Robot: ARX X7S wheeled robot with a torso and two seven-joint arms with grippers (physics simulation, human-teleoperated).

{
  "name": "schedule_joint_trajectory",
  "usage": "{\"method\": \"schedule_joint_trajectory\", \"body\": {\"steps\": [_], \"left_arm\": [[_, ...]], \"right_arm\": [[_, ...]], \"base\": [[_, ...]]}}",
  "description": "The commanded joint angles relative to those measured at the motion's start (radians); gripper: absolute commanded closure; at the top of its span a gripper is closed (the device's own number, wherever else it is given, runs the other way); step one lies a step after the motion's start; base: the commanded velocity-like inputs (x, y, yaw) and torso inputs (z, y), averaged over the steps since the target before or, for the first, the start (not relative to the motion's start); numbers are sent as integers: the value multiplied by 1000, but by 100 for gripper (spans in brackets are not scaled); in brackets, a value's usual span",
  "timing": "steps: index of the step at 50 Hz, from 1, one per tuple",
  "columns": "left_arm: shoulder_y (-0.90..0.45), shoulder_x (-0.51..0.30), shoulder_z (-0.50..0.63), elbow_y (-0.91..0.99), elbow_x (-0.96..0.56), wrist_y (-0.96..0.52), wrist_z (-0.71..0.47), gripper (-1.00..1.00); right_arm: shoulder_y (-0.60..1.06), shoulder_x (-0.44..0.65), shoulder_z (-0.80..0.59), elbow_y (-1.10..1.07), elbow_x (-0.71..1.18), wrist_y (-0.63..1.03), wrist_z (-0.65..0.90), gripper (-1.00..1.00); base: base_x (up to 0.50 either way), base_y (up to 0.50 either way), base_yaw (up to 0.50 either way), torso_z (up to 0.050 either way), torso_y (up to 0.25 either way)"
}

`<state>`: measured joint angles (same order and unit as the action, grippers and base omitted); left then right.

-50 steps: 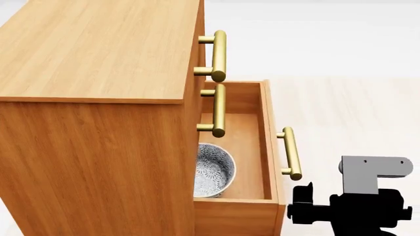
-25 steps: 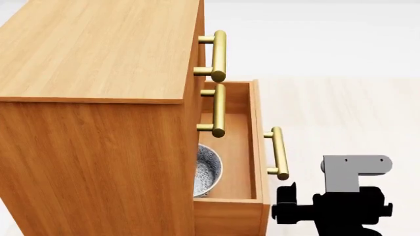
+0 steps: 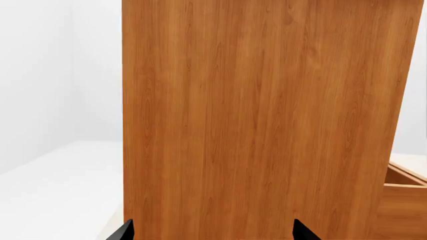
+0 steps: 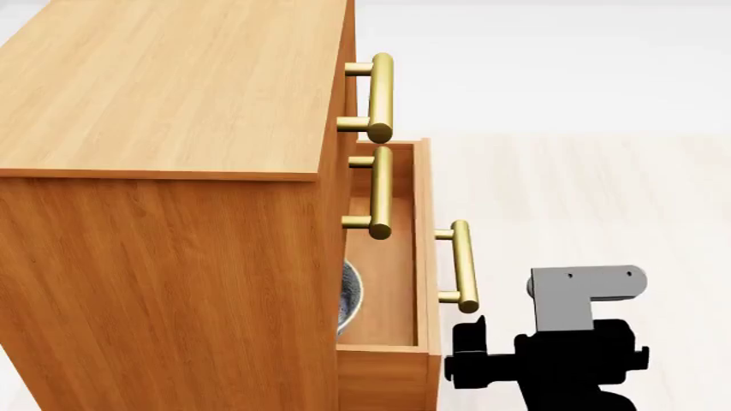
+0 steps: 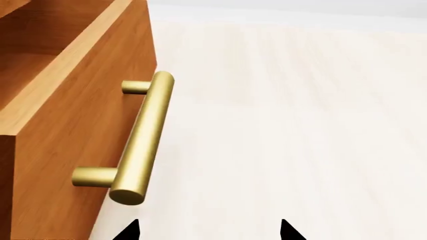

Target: Put the bowl in the bottom drawer of the cabinet and close it.

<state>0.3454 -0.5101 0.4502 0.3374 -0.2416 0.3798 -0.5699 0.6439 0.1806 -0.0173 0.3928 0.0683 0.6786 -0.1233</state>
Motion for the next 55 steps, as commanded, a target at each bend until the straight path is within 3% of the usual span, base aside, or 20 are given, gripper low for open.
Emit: {"method": "schedule_joint_trajectory", "body": {"steps": [1,55], "left_arm": [[-2,0,1,-3,-1,2,1,-100],[0,-3,4,-2,-7,10,-5,-100]], "right_arm": [[-4,-24,-24,9,18,-6,-4,-100],[17,-92,-104,44,65,-18,5,-100]], "base": [[0,0,0,0,0],[0,0,0,0,0]]}}
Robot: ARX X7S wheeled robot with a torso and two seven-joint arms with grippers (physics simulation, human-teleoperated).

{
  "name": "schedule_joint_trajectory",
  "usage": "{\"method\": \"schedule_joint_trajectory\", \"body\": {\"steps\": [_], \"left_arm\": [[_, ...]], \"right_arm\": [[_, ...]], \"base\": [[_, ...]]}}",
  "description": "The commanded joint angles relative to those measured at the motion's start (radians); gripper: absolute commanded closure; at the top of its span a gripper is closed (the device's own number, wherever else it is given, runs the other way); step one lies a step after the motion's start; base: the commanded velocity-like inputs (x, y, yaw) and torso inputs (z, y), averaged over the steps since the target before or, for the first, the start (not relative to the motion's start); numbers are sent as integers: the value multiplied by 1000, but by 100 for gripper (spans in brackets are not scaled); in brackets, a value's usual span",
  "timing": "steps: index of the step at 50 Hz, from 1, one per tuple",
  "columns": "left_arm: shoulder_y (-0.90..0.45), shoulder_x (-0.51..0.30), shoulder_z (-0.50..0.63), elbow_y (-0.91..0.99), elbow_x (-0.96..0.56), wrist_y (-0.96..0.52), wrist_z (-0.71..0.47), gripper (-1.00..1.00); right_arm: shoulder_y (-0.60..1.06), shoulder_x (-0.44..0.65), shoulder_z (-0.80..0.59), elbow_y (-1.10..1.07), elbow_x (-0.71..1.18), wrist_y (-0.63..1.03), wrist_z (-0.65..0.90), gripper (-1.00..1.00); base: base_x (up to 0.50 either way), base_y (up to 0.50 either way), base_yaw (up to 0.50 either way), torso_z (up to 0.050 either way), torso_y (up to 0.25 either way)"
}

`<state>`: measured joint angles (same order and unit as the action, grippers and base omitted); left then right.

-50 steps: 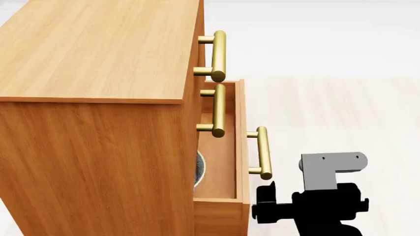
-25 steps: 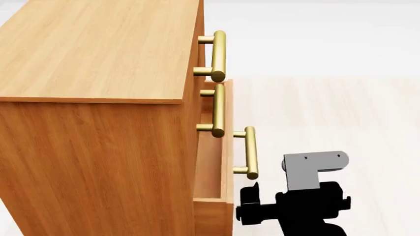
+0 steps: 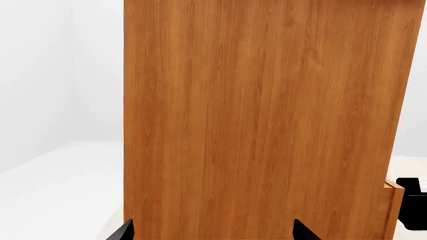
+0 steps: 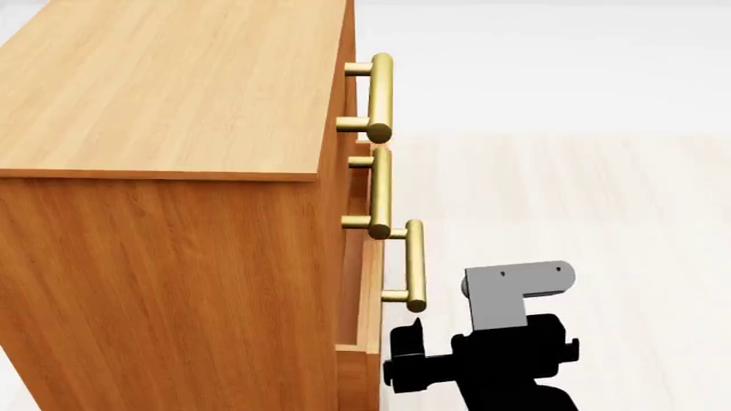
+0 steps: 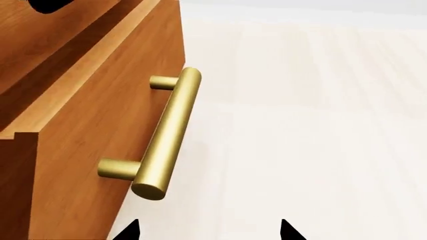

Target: Put the bowl in the bottom drawer of the cabinet and close it.

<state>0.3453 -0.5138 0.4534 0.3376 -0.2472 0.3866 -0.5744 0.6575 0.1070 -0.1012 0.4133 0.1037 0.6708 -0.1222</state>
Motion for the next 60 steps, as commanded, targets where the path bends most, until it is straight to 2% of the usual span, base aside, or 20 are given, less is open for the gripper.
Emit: {"method": "schedule_joint_trajectory", "body": {"steps": [1,5,18,20,23,27,60], "left_arm": [[-1,1,1,-5,-1,5,0,-100],[-8,23,6,-82,5,66,19,-100],[-13,23,7,-89,4,69,20,-100],[-6,3,2,-22,-5,18,3,-100],[-6,2,2,-20,-3,17,2,-100],[-13,22,7,-91,4,71,19,-100],[-10,10,7,-57,-3,50,8,-100]], "right_arm": [[5,-19,-21,26,30,-12,5,-100],[6,-26,-31,34,32,-22,7,-100],[33,-41,-46,93,45,-52,22,-100],[38,-42,-46,100,50,-53,24,-100],[38,-43,-53,104,53,-58,24,-100],[43,-44,-60,129,57,-74,23,-100],[67,-62,-169,191,112,-122,-43,-100]], "base": [[0,0,0,0,0],[0,0,0,0,0],[0,0,0,0,0],[0,0,0,0,0],[0,0,0,0,0],[0,0,0,0,0],[0,0,0,0,0]]}}
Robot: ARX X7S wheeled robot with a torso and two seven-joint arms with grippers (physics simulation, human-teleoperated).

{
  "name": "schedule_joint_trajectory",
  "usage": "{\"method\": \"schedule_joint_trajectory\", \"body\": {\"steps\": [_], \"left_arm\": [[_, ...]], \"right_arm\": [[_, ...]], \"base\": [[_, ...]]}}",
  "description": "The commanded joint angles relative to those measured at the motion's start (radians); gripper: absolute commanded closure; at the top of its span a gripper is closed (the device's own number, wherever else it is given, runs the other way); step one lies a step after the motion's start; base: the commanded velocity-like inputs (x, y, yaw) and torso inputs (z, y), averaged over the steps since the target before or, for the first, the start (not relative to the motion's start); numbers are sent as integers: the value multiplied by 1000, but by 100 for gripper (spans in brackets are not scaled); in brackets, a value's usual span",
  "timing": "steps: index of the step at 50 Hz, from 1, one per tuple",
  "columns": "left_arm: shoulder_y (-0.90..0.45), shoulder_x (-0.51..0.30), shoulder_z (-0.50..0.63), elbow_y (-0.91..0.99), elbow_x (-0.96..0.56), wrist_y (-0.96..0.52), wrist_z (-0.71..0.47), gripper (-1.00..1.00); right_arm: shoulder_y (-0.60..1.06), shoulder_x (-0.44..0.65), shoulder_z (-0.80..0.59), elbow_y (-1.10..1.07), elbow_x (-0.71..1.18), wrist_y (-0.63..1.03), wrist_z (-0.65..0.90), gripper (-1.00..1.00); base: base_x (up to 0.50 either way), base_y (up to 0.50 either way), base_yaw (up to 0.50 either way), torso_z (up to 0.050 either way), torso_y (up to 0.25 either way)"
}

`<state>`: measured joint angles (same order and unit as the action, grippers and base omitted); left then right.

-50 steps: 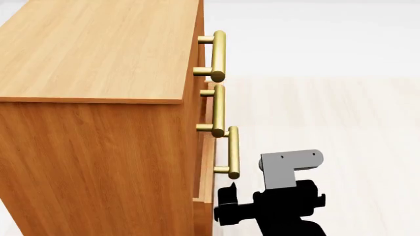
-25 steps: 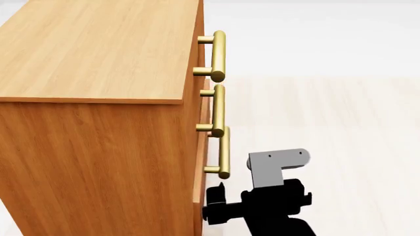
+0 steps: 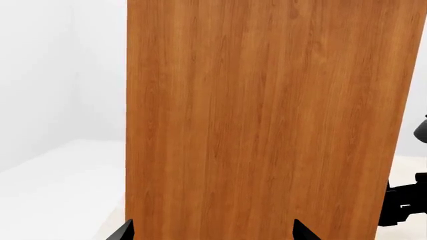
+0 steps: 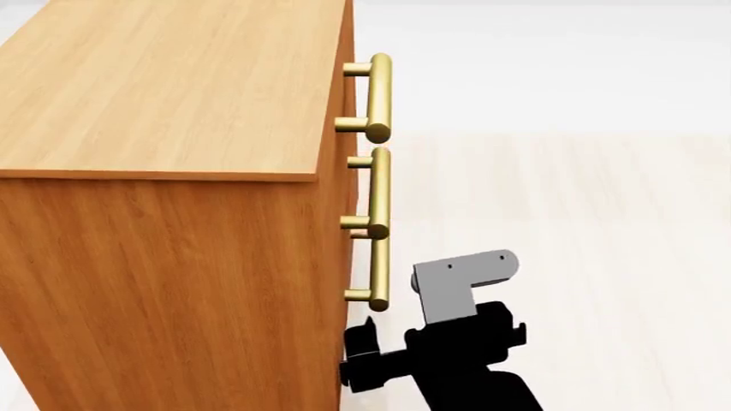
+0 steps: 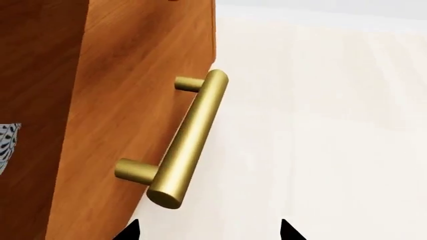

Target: Put the bowl in the bottom drawer of the cabinet and close it.

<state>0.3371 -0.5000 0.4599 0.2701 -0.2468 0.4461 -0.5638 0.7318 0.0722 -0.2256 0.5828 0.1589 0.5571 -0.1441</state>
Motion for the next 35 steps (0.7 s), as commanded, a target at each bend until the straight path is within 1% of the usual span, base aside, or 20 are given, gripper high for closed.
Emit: {"method": "schedule_joint_trajectory", "body": {"steps": [1,6,10,15,18,25,35], "left_arm": [[-2,-4,0,11,-4,-10,-3,-100],[2,-12,-1,36,-4,-29,-11,-100],[-1,-6,1,16,-1,-15,-7,-100],[8,-15,-1,47,2,-34,-17,-100],[7,-15,-1,46,4,-36,-19,-100],[5,-8,1,22,11,-19,-16,-100],[4,-15,1,49,13,-56,-28,-100]], "right_arm": [[-8,-26,-47,23,57,-11,-20,-100],[-9,-23,-52,23,68,-12,-18,-100],[-26,-10,-51,-7,66,-1,14,-100],[-72,18,-32,-118,83,55,52,-100],[-110,45,-25,-226,98,102,60,-100],[-143,76,-6,-286,108,134,83,-100],[-158,114,48,-339,129,160,117,-100]], "base": [[0,0,0,0,0],[0,0,0,0,0],[0,0,0,0,0],[0,0,0,0,0],[0,0,0,0,0],[0,0,0,0,0],[0,0,0,0,0]]}}
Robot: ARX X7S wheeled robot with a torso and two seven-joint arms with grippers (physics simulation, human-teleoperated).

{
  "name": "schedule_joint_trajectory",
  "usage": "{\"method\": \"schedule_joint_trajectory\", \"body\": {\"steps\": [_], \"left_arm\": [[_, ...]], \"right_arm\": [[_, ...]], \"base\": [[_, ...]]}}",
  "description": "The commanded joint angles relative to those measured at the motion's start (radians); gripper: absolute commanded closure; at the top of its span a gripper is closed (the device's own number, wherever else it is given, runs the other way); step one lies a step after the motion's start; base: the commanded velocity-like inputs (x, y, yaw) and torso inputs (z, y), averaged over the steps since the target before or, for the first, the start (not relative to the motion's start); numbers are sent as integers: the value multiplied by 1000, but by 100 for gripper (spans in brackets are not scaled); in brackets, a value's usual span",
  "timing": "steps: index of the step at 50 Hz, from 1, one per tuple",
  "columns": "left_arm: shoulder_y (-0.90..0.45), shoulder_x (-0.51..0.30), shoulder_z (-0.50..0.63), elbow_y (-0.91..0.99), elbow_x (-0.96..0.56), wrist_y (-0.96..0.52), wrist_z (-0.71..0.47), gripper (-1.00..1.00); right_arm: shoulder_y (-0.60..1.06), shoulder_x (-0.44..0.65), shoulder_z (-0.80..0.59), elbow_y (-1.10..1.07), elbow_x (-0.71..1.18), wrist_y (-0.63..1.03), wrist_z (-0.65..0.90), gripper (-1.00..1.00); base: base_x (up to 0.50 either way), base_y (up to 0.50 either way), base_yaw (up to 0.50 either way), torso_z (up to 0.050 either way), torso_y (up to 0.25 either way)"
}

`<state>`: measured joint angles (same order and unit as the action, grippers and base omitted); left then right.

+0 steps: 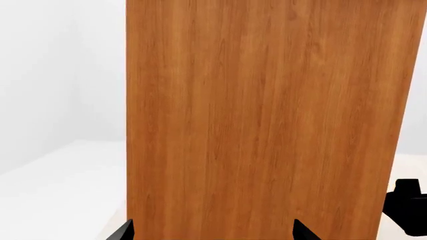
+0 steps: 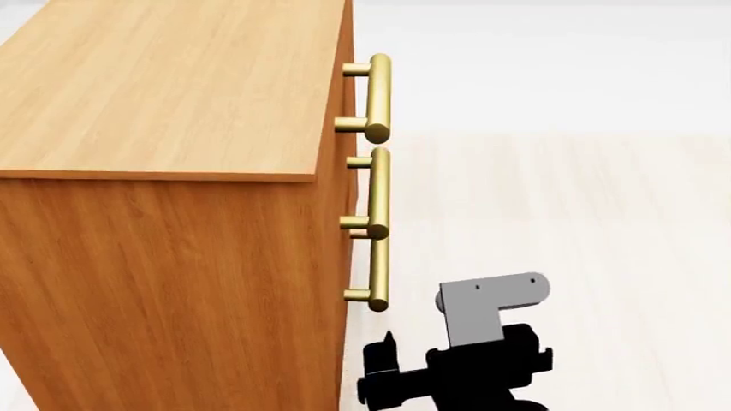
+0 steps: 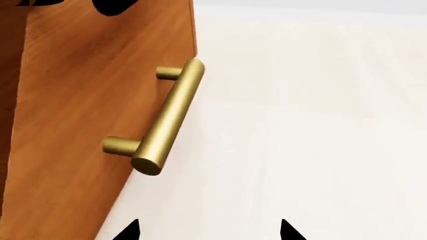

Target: Put the bowl in the bottom drawer of the cabinet and close it.

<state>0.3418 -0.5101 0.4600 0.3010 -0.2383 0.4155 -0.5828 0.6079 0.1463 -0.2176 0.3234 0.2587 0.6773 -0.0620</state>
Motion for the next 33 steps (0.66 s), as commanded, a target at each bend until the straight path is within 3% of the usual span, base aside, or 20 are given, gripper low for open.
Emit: {"method": "schedule_joint_trajectory", "body": {"steps": [1,9,19,22,33], "left_arm": [[-1,-3,2,10,9,-22,-8,-100],[4,-32,5,81,4,-67,-9,-100],[-12,-69,2,195,-33,-148,-13,-100],[-26,-82,-3,222,-98,-161,3,-100],[-83,-145,-35,370,-107,-297,-39,-100]], "right_arm": [[-38,45,45,-87,31,42,37,-100],[-70,88,104,-194,54,91,78,-100],[-118,160,207,-506,119,240,137,-100],[-117,176,230,-560,132,275,150,-100],[-81,226,313,-734,191,417,182,-100]], "base": [[0,0,0,0,0],[0,0,0,0,0],[0,0,0,0,0],[0,0,0,0,0],[0,0,0,0,0]]}}
